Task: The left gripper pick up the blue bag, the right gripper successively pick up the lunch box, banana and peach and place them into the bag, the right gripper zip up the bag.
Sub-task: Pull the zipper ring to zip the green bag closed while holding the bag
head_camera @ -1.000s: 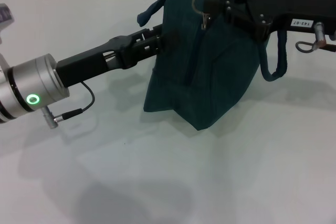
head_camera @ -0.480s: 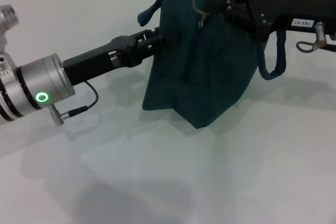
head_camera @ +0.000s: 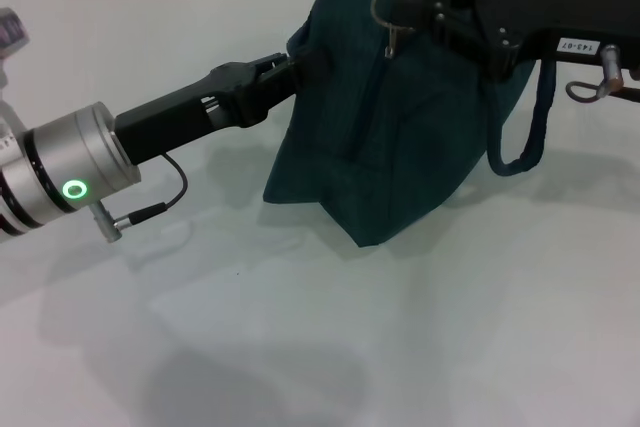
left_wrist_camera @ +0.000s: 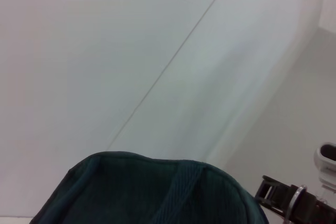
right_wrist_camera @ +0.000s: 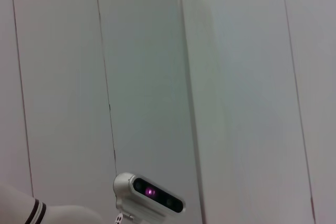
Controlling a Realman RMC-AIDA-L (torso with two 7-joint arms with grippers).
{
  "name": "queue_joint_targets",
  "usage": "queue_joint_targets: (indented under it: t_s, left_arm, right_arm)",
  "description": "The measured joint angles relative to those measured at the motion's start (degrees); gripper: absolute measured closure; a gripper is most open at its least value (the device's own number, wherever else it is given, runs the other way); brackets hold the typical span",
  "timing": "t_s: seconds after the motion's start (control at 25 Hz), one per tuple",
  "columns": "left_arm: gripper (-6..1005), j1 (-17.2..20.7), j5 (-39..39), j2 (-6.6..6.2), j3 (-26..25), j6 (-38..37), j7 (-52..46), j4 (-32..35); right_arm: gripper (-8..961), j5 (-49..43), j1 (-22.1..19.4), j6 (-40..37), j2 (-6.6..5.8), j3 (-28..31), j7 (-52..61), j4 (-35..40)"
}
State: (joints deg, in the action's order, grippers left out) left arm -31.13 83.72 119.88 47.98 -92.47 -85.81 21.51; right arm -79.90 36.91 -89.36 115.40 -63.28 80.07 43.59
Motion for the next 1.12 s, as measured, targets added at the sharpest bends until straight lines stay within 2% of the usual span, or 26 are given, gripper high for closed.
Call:
queue_joint_targets:
  t_s: [0.12, 0.32, 0.6, 1.12]
  left_arm:
    - [882, -0.12, 0.03, -0.05, 0.0, 0.0, 0.16, -0.41]
    - [931, -0.05, 0.03, -0.04, 0.42, -0.18, 1.99, -0.56]
    - [940, -0.32, 0.03, 0.0, 2.33, -0.56, 6.01, -2.42]
    - [945, 0.29, 0.59, -0.01, 2.39, -3.18, 8.7, -4.24]
  right_arm:
    - [941, 0.0, 0.0, 0.02, 0.0, 0.05, 0.0, -0.06]
    - [941, 1.59, 0.18, 0.07, -0.04, 0.31, 0.14, -2.06]
    - [940, 3.66, 0.5, -0.09, -0.23, 3.14, 1.36, -6.4]
    - [940, 4.32, 0.9, 0.25, -0.56, 4.19, 2.32, -9.46]
